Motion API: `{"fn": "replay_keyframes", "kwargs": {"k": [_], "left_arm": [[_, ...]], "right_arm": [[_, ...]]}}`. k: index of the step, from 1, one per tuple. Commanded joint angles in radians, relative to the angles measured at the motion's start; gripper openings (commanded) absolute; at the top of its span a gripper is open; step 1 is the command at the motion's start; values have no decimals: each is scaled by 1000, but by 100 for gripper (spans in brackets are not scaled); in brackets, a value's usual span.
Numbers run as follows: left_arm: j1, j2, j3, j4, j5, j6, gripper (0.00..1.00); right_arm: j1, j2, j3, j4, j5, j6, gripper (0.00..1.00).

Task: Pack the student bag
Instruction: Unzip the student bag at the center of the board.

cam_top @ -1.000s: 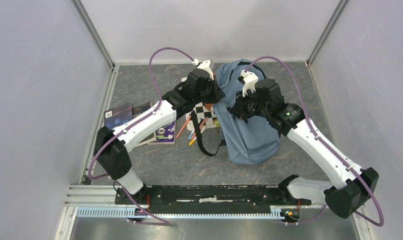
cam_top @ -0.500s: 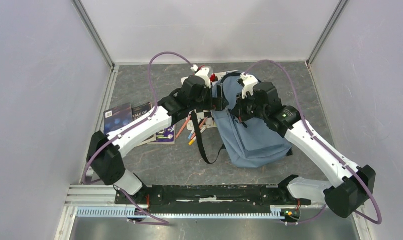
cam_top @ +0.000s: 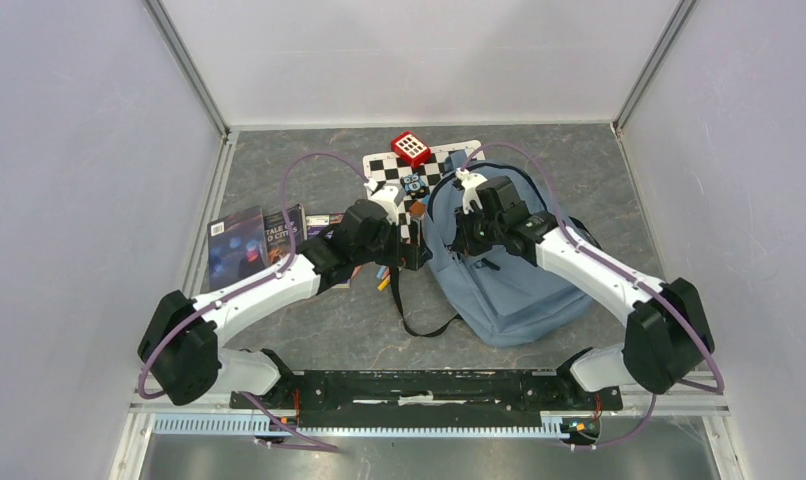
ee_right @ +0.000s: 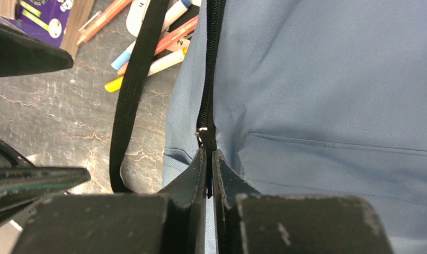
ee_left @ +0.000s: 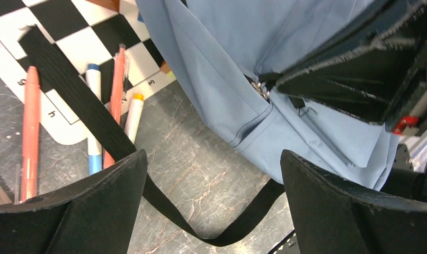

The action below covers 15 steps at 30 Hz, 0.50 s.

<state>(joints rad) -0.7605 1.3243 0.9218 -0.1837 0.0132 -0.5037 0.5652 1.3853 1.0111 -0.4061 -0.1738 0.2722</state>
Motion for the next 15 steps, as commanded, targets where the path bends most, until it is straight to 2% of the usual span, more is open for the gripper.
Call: {"fn": "replay_keyframes", "kwargs": {"k": [1, 6, 15], "left_arm": [[-3, -16, -59, 170, 66, 74, 100], [-3, 60, -31, 165, 79, 46, 100], [-3, 79, -56, 216, 78, 2, 98]], "right_arm": [[1, 50, 31, 68, -14, -14, 12], [2, 81, 43, 62, -11, -22, 30], [1, 117, 24, 79, -36, -44, 38]]}}
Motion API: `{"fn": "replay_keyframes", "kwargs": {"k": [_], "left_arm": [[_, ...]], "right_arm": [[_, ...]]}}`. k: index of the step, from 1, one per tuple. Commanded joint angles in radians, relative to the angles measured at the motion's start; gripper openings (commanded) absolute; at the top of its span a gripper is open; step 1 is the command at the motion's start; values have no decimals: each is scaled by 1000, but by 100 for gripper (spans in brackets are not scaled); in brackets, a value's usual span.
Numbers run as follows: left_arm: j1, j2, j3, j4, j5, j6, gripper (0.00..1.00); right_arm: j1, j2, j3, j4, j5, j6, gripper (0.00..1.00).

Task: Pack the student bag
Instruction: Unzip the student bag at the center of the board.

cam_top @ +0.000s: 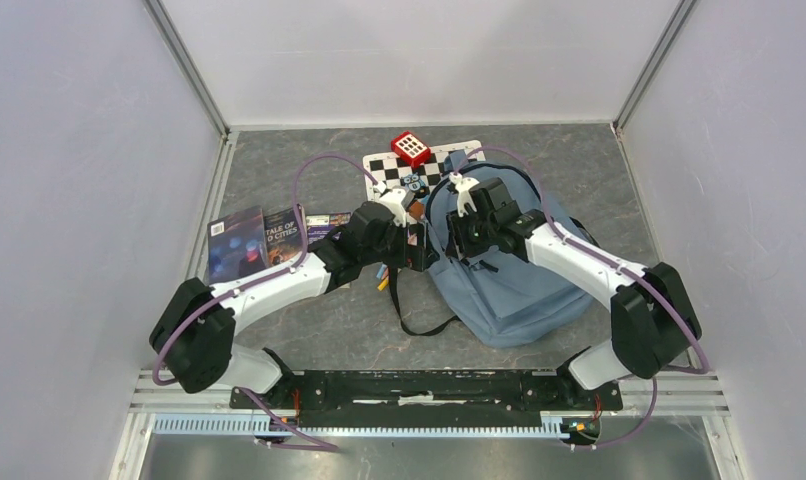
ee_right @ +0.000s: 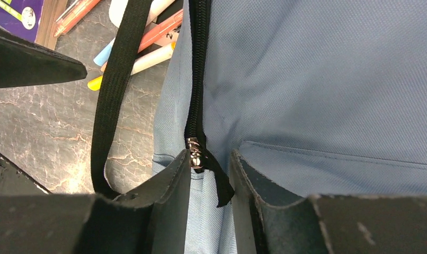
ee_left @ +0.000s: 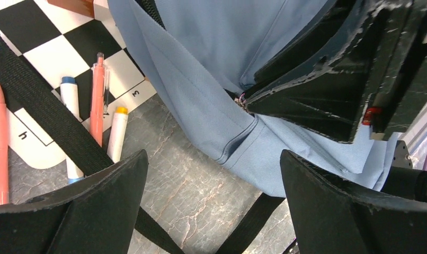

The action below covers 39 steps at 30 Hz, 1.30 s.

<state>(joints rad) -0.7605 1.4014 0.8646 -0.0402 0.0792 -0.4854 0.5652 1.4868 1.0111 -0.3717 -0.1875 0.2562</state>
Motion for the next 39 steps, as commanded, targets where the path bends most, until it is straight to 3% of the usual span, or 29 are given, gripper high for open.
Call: {"fn": "replay_keyframes", "kwargs": {"k": [1, 6, 8, 11, 15, 24, 32, 39], "left_arm": [[-3, 6, -4, 74, 19, -21, 97], [-3, 47, -18, 94, 55, -37, 86], [-5, 57, -16, 94, 57, -38, 83], [-7, 61, -20, 100, 53, -38, 78], [-8, 64, -30, 103, 53, -44, 73], [-29, 97, -45, 134, 84, -61, 66], [-37, 114, -47, 148, 107, -71, 61], [-40, 128, -46, 143, 102, -74, 58]], "right_arm": [[1, 20, 24, 50, -29, -38, 38], [1, 52, 53, 62, -32, -54, 42], [2, 71, 72, 62, -43, -42, 48], [0, 87, 81, 58, -10, 26, 58], [-2, 95, 75, 33, 48, 125, 60], [-4, 59, 59, 36, 35, 181, 54], [-8, 17, 33, 17, 49, 189, 37], [-10, 14, 31, 0, 58, 179, 31]]}}
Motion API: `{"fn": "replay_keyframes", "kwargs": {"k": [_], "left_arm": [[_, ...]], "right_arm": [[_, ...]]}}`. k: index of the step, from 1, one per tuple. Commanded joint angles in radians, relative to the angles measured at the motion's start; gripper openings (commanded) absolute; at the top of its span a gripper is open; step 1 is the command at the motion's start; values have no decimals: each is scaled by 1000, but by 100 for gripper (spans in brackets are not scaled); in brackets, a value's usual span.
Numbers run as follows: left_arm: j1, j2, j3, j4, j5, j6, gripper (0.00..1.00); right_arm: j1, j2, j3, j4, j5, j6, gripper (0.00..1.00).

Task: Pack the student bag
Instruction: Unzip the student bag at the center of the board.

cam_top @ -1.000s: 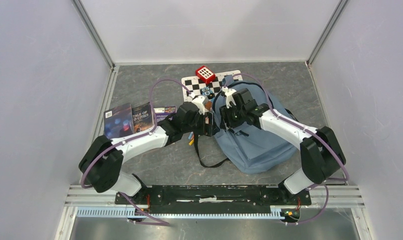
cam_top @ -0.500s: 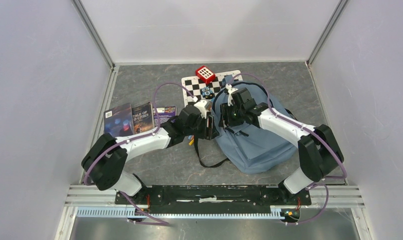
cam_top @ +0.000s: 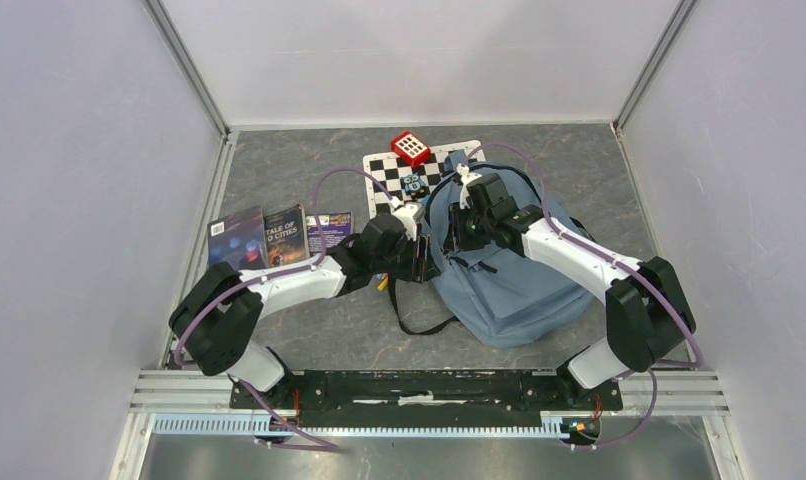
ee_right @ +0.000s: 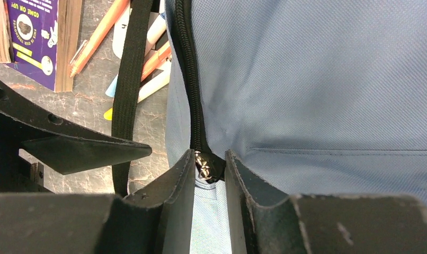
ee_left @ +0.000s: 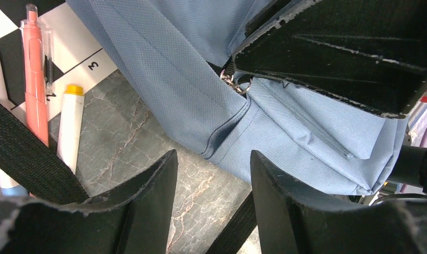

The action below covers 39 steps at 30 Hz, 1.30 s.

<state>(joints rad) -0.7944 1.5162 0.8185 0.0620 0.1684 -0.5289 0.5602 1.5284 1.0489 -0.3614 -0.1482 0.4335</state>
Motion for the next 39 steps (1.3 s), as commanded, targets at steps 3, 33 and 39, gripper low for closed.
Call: {"fn": "replay_keyframes", "kwargs": {"k": [3, 33, 39], "left_arm": [[-6, 21, 5, 42, 17, -30, 58], [-6, 191, 38, 106, 165, -111, 34], [-5, 181, 38, 75, 140, -102, 4]], "right_arm": [[-5, -22, -10, -12, 16, -1, 29], [9, -30, 8, 136, -9, -86, 0], [23, -23, 28, 195, 38, -142, 0]]}}
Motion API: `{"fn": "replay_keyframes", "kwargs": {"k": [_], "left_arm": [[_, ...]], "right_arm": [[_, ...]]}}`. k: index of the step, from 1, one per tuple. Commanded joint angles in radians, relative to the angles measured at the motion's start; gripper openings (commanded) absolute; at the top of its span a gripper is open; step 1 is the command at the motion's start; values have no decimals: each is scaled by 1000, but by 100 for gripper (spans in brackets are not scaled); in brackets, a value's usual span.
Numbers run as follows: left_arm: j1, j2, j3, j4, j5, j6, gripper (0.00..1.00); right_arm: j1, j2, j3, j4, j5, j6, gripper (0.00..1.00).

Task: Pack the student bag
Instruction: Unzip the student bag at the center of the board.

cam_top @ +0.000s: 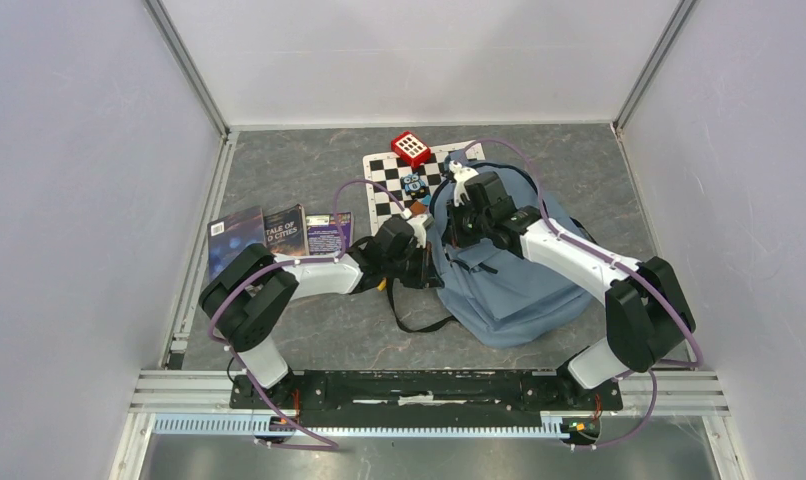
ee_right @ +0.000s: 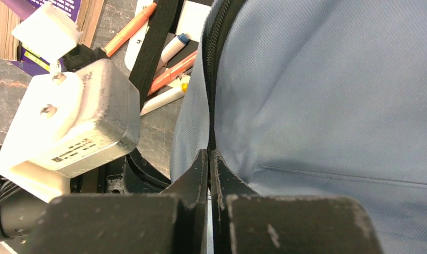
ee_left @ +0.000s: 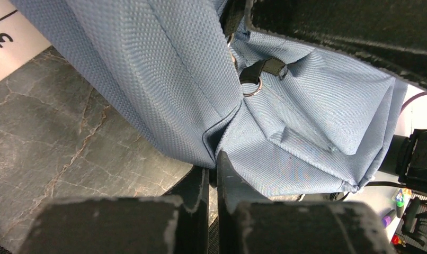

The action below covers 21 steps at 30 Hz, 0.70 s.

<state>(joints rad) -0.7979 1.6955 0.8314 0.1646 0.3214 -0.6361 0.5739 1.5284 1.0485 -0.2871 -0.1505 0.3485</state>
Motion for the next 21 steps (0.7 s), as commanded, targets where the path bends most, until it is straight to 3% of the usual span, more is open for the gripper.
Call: {"fn": "replay_keyframes", "kwargs": {"k": [1, 14, 21], "left_arm": [[-1, 2, 25, -34, -15, 8, 2], [-1, -14, 17, -67, -30, 33, 2], [-3, -38, 9, -60, 0, 68, 2]], "right_arm": [[9, -16, 41, 129, 49, -71, 0], [9, 59, 184, 256, 143, -180, 0], [9, 113, 238, 251, 284, -244, 0]]}}
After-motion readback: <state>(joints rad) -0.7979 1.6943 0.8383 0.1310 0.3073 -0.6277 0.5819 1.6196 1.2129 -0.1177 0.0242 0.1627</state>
